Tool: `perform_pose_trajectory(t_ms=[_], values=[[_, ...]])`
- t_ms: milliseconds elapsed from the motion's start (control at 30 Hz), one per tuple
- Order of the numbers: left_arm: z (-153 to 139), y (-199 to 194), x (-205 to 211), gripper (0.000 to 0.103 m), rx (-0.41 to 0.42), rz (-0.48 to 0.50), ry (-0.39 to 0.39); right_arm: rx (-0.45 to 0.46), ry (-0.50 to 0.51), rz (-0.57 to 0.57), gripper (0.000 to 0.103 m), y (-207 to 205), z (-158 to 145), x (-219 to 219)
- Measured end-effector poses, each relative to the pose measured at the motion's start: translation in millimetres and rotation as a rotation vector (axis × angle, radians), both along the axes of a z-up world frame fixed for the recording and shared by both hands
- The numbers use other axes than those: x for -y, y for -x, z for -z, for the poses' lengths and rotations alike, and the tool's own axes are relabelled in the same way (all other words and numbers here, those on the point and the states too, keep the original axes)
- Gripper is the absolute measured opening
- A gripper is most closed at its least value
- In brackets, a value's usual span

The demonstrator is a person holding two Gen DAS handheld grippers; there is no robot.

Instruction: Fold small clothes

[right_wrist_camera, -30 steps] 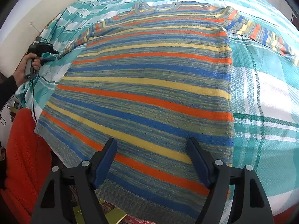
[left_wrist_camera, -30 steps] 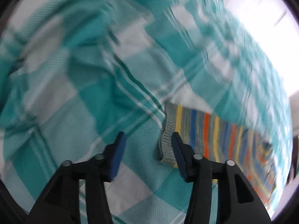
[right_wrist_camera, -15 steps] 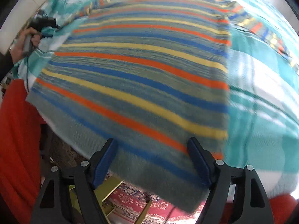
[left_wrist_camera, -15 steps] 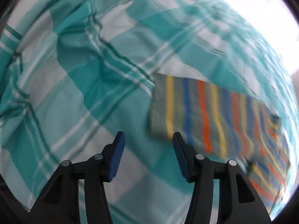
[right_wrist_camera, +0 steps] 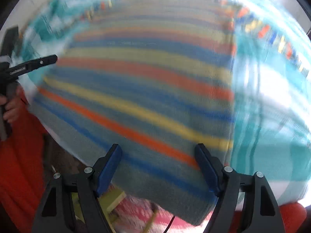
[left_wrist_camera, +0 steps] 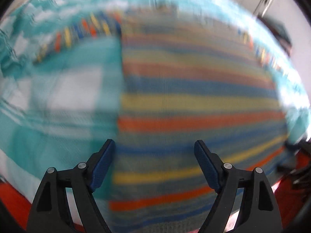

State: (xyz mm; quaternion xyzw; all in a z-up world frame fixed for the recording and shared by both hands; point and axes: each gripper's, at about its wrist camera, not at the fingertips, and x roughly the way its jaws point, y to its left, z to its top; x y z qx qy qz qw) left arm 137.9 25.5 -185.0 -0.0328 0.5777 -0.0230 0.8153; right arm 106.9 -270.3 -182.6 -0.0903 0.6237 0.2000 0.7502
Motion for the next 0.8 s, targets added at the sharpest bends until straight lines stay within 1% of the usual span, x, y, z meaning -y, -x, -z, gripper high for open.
perform_pose_trajectory(t_ms=[33, 67, 100, 200, 300, 367, 400, 433, 467, 500, 533, 567, 633, 667, 700, 733, 767, 800], values=[[6, 8, 3, 0.086, 0.022, 0.013, -0.033, 0.025, 0.005, -0.015, 0.079, 5, 1, -1], [5, 12, 7, 0.089, 0.042, 0.03, -0.059, 0.054, 0.009, -0.026, 0.08, 11, 0, -1], [3, 11, 8, 0.09, 0.025, 0.043, -0.072, 0.057, 0.015, -0.026, 0.082, 14, 0, -1], [2, 11, 2, 0.093, -0.001, 0.016, -0.043, 0.066, 0.029, -0.04, 0.087, 19, 5, -4], [5, 19, 4, 0.095, 0.004, 0.02, -0.062, 0.061, 0.046, -0.066, 0.094, 19, 8, -9], [2, 22, 5, 0.095, 0.012, 0.021, -0.072, 0.058, 0.052, -0.076, 0.094, 18, 4, -10], [2, 24, 5, 0.095, 0.016, 0.022, -0.072, 0.055, 0.004, -0.06, 0.089, 18, -5, -5], [2, 25, 5, 0.095, 0.022, 0.024, -0.071, 0.046, -0.114, -0.014, 0.084, 12, -19, 9], [4, 31, 10, 0.095, 0.025, 0.024, -0.069, 0.038, -0.207, 0.035, 0.075, 5, -28, 24], [5, 32, 9, 0.095, 0.025, 0.021, -0.066, 0.037, -0.305, 0.117, 0.073, -9, -39, 51], [5, 33, 8, 0.095, 0.023, 0.018, -0.063, 0.055, -0.349, 0.192, 0.073, -22, -47, 75], [5, 32, 8, 0.095, 0.021, 0.014, -0.062, 0.09, -0.373, 0.286, 0.071, -40, -55, 106], [5, 35, 6, 0.095, 0.019, 0.008, -0.064, 0.164, -0.416, 0.492, 0.064, -78, -64, 176], [5, 35, 6, 0.095, 0.018, 0.006, -0.066, 0.188, -0.447, 0.588, 0.057, -96, -65, 208], [5, 34, 7, 0.095, 0.017, 0.003, -0.068, 0.191, -0.484, 0.686, 0.052, -116, -61, 241], [5, 34, 7, 0.096, 0.017, 0.0, -0.071, 0.175, -0.517, 0.747, 0.051, -133, -56, 261], [5, 34, 8, 0.096, 0.018, -0.004, -0.075, 0.156, -0.567, 0.801, 0.047, -148, -49, 278], [6, 34, 8, 0.096, 0.018, -0.006, -0.078, 0.133, -0.623, 0.845, 0.047, -163, -41, 291]])
